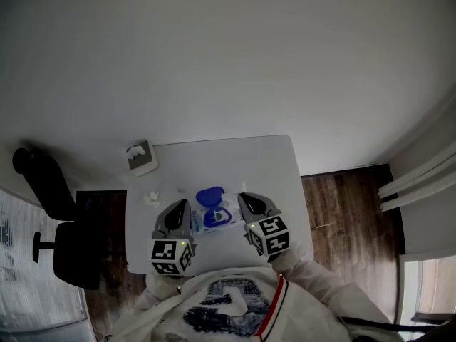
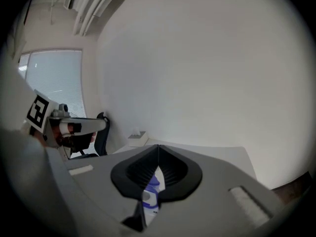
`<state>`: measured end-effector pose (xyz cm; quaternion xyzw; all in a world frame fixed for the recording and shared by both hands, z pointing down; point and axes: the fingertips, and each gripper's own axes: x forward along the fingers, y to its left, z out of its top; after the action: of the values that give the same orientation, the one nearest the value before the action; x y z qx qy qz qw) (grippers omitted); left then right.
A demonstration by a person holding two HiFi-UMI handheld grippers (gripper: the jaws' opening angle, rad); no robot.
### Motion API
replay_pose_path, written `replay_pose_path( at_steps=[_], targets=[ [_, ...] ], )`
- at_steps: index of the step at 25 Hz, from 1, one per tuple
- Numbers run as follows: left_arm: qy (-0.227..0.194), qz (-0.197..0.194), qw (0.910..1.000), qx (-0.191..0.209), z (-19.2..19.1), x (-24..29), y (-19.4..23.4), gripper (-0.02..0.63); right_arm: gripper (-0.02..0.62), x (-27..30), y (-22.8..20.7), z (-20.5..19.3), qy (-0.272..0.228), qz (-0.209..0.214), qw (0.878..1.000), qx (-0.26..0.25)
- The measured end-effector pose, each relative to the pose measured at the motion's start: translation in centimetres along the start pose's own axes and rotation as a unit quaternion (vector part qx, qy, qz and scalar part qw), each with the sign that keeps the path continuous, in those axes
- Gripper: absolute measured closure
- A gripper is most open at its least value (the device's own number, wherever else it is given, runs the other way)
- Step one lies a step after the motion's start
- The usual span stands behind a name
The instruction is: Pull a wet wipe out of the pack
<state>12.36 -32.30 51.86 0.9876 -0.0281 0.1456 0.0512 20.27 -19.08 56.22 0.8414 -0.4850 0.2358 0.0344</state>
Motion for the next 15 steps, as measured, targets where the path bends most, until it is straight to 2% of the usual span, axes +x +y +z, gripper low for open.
replay_pose_path(
  at_steps=[9, 15],
  targets=[
    [-0.086, 0.01, 0.9951, 0.048, 8.9, -1.7, -0.6, 0.601, 0.586, -5.2, -2.8, 8.7, -0.101, -0.036, 0.994, 0.007],
    [-0.107, 0.015, 0.9916, 0.071, 13.2, -2.8, -2.1, 0.601, 0.586, -8.9, -3.1, 12.9, -0.144, -0.049, 0.988, -0.017]
  ],
)
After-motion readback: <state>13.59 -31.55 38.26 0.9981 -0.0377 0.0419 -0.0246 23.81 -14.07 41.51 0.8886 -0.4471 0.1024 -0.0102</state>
